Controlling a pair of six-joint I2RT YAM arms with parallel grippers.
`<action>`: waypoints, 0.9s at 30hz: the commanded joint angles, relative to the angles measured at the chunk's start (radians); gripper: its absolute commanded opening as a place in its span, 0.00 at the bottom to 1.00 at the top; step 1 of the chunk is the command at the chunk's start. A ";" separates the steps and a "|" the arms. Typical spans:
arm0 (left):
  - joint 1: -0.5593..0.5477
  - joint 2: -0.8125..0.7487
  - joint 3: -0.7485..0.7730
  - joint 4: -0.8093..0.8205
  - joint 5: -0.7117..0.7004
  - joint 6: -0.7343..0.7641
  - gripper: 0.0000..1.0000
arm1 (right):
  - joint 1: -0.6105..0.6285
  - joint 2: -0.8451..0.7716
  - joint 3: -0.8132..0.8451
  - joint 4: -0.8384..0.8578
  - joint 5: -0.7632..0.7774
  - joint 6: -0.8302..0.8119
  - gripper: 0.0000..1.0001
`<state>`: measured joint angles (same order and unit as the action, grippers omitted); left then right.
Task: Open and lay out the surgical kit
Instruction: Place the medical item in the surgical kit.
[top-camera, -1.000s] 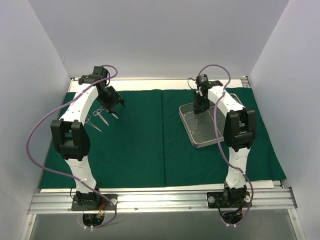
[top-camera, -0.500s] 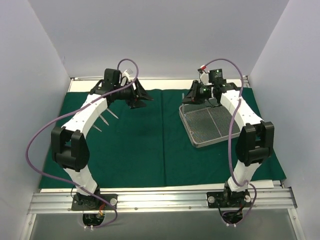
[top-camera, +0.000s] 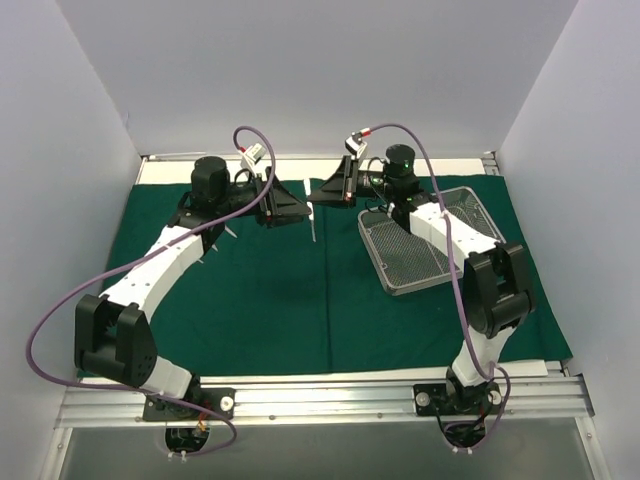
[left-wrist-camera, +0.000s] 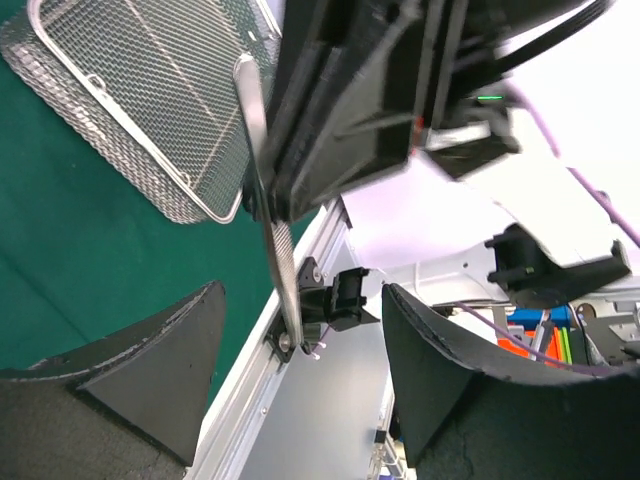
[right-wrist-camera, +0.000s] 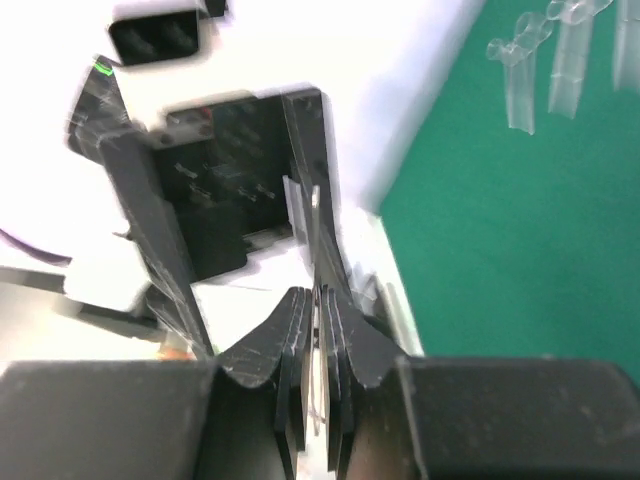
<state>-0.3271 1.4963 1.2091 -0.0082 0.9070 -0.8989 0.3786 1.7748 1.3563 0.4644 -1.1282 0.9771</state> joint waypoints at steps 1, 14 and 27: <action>0.000 -0.065 -0.025 0.111 0.024 -0.012 0.72 | -0.024 -0.008 -0.136 0.912 -0.050 0.664 0.00; 0.003 -0.091 -0.039 0.100 0.012 -0.020 0.69 | -0.007 0.028 -0.157 1.065 -0.030 0.805 0.00; -0.029 0.022 0.036 0.199 0.021 -0.120 0.59 | 0.005 0.009 -0.157 0.978 -0.038 0.738 0.00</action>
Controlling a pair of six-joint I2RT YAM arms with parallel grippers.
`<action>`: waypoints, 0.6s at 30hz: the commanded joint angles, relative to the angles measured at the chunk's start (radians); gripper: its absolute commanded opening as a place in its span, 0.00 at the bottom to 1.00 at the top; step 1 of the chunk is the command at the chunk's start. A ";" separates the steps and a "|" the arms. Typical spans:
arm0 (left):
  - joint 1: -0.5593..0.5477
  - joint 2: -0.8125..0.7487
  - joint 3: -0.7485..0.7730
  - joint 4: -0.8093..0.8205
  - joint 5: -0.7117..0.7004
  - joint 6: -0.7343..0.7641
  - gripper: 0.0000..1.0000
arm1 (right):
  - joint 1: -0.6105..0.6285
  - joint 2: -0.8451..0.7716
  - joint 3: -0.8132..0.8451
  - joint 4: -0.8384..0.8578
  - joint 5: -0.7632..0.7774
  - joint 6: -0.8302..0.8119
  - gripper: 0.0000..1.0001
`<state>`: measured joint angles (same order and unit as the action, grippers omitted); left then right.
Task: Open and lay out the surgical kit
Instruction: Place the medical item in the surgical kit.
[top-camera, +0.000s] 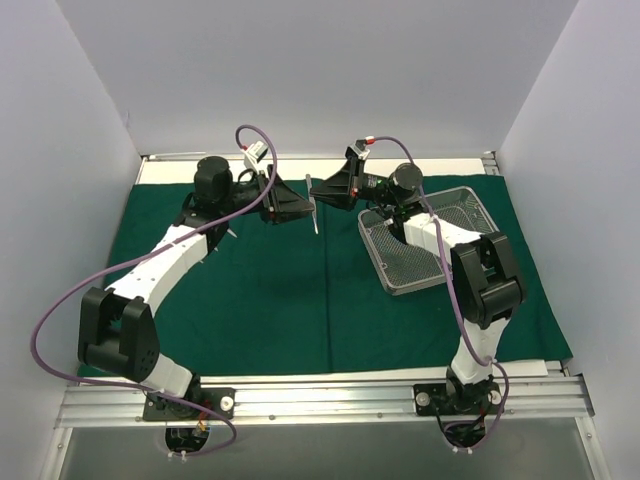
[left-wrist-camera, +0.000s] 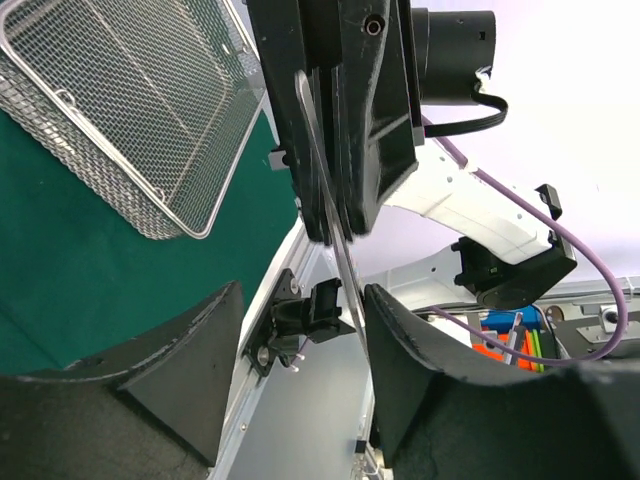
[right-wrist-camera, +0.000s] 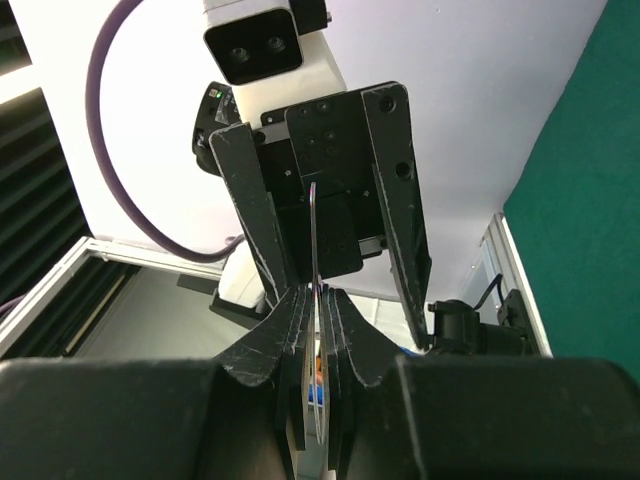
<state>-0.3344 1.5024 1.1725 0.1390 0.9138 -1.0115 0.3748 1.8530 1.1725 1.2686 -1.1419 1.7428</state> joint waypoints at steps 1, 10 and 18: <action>-0.025 0.018 0.073 0.051 0.013 -0.009 0.58 | 0.009 -0.069 0.027 0.167 -0.025 -0.034 0.00; -0.029 0.030 0.039 0.169 0.011 -0.091 0.40 | 0.016 -0.066 0.024 0.153 -0.032 -0.042 0.00; -0.031 0.032 0.058 0.119 0.017 -0.061 0.02 | 0.013 -0.077 0.039 0.033 -0.036 -0.134 0.10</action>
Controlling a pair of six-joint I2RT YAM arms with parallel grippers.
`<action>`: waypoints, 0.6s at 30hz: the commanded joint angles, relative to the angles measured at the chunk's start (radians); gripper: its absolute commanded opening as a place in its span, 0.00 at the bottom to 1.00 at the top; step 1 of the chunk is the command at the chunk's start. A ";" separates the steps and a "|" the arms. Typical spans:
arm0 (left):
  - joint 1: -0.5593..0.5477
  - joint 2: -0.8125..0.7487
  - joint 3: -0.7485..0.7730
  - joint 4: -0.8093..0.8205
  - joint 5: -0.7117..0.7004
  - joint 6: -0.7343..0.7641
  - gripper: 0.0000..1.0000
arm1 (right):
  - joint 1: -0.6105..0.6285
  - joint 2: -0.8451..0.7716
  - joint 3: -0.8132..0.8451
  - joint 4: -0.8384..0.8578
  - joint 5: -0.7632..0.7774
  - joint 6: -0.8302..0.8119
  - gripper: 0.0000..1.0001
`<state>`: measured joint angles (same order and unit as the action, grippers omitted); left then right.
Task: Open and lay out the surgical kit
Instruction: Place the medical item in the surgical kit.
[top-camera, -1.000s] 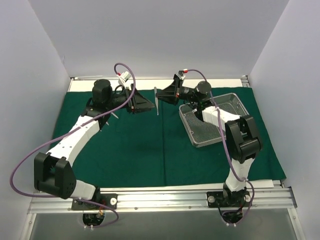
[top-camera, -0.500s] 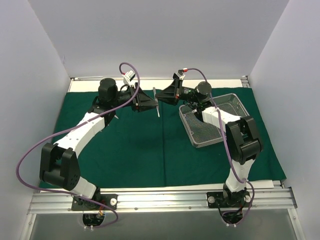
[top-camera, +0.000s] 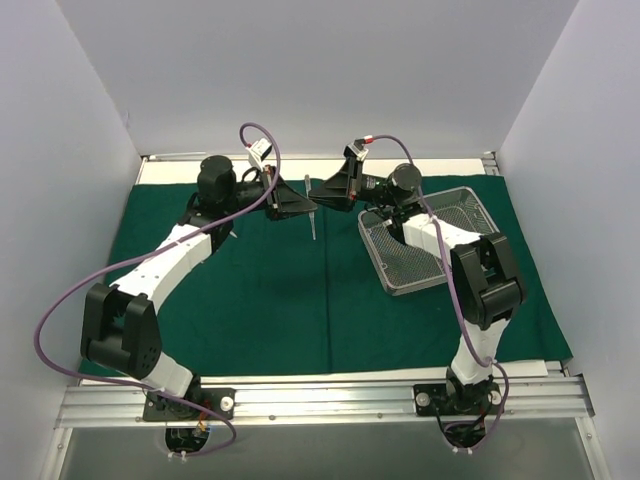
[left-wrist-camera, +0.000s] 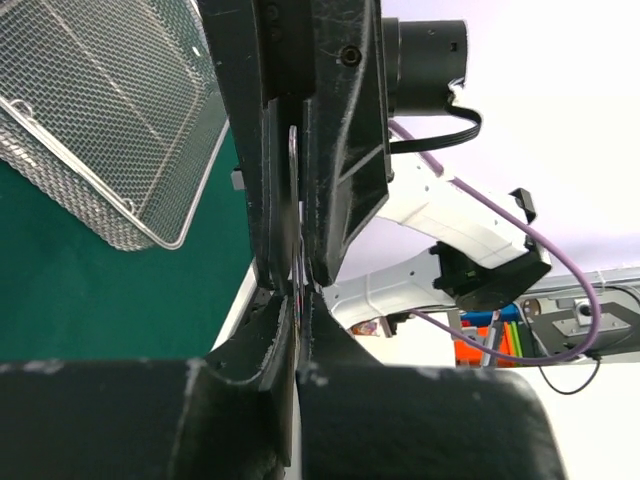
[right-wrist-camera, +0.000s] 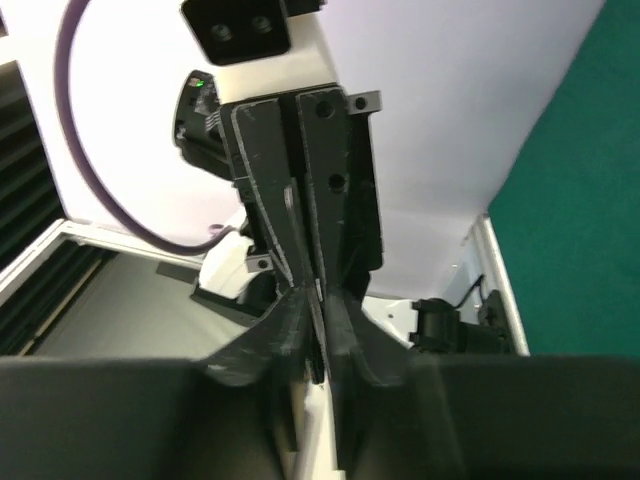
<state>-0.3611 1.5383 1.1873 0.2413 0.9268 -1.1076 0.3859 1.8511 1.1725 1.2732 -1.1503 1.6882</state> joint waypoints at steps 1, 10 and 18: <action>-0.003 -0.007 0.047 -0.017 -0.017 0.063 0.02 | -0.005 -0.084 0.044 -0.053 -0.026 -0.138 0.18; 0.098 -0.104 0.091 -0.579 -0.304 0.327 0.02 | -0.033 -0.050 0.415 -1.581 0.360 -1.185 0.66; 0.313 -0.192 0.081 -1.079 -0.843 0.474 0.02 | -0.047 -0.082 0.539 -1.891 0.878 -1.363 0.79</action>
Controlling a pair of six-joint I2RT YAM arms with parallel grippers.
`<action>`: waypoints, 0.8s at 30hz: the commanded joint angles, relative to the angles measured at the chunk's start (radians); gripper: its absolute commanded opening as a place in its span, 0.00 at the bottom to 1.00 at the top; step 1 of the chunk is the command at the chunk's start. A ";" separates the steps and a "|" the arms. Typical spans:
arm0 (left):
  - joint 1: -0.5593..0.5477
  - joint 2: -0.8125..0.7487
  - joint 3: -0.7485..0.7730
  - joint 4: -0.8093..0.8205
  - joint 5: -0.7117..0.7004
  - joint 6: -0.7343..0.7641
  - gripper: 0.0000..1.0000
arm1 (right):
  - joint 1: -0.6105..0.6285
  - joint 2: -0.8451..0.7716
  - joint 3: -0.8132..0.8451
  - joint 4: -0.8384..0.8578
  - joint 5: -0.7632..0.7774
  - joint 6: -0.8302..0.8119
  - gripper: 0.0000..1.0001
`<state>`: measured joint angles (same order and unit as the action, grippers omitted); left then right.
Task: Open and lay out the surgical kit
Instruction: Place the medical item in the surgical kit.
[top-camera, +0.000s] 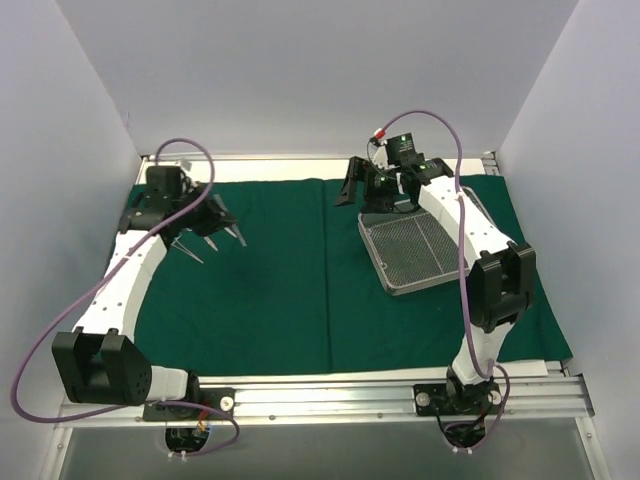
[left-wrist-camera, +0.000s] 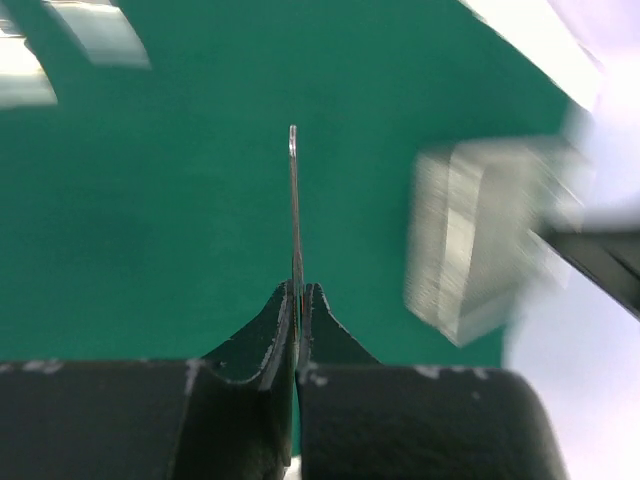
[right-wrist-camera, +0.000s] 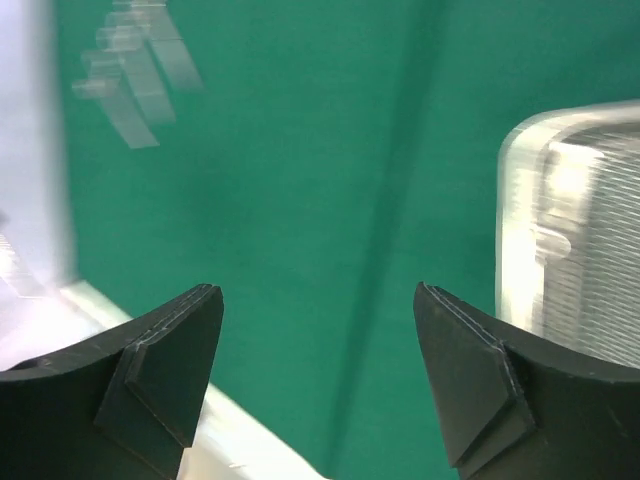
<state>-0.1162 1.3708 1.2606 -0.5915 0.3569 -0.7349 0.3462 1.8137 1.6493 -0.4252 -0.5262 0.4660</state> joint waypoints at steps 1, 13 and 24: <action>0.111 -0.010 -0.003 -0.281 -0.303 0.109 0.02 | -0.010 -0.053 0.069 -0.205 0.288 -0.144 0.79; 0.280 0.217 0.005 -0.238 -0.515 0.097 0.02 | -0.036 -0.108 0.026 -0.230 0.345 -0.168 0.82; 0.360 0.491 0.174 -0.309 -0.568 0.097 0.02 | -0.072 -0.088 0.029 -0.233 0.328 -0.179 0.82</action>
<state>0.2440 1.8229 1.3453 -0.8680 -0.1734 -0.6495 0.2863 1.7546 1.6730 -0.6270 -0.2096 0.3038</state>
